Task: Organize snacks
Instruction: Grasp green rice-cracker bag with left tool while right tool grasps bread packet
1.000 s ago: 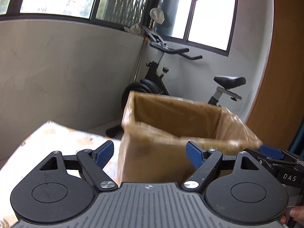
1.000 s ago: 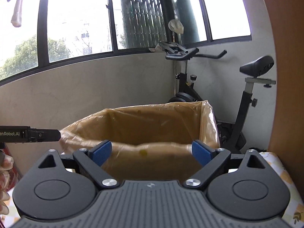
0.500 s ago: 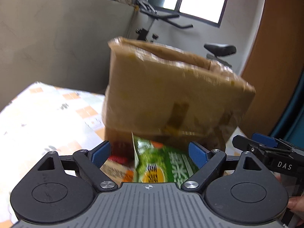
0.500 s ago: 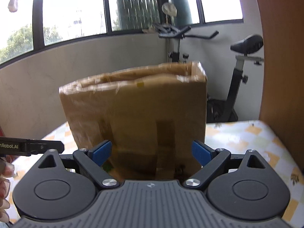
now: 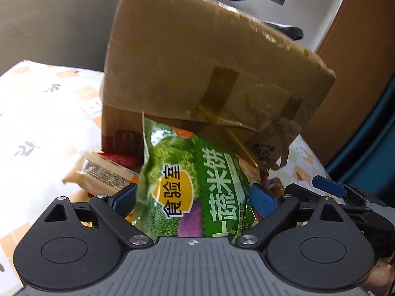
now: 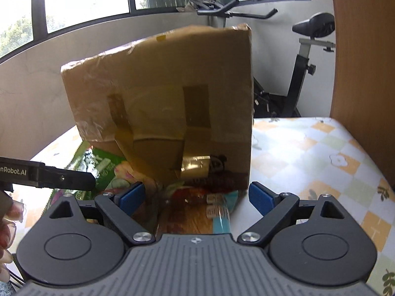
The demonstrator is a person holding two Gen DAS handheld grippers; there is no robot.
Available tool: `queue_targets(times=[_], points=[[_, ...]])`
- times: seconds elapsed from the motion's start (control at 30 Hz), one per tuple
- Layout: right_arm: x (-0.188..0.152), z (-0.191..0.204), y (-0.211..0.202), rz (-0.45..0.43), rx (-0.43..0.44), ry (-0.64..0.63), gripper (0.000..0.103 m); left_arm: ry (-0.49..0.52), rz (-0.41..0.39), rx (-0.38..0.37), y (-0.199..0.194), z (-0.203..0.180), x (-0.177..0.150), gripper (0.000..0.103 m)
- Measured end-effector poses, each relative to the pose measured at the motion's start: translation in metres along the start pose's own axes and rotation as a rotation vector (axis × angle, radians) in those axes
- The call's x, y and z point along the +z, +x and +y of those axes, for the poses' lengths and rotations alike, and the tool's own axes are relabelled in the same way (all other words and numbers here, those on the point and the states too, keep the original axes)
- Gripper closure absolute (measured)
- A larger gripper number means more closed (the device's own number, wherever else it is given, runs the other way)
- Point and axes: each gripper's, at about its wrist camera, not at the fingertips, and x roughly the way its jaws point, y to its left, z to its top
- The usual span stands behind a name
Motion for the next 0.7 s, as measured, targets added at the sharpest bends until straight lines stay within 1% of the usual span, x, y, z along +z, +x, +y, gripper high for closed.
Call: queue_targets(times=[0.07,0.17,0.23,0.3,0.4,0.53,0.7], points=[[-0.002,-0.002,0.001,0.008,-0.002,0.005,0.011,-0.01,0.021,-0.002,0.006,0.001,-0.003,0.005],[-0.003,-0.004,0.002,0.018,-0.002,0.008,0.011,-0.031,0.045,-0.027,0.013,0.003,-0.005,0.005],[-0.004,-0.004,0.005,0.026,-0.003,0.009,0.011,-0.017,0.048,-0.03,0.017,0.002,-0.006,0.005],[-0.006,-0.005,0.006,0.037,-0.004,0.01,0.011,0.009,0.027,-0.044,0.011,0.001,-0.01,0.016],[-0.009,-0.006,0.008,0.049,-0.005,0.01,0.011,0.033,-0.002,-0.051,0.006,-0.002,-0.014,0.027],[-0.012,-0.006,0.011,0.068,-0.008,0.002,0.011,0.036,-0.043,-0.021,-0.012,-0.007,-0.016,0.031],[-0.017,-0.002,0.018,0.1,-0.001,-0.016,0.012,-0.023,-0.103,-0.01,-0.038,0.004,-0.017,0.031]])
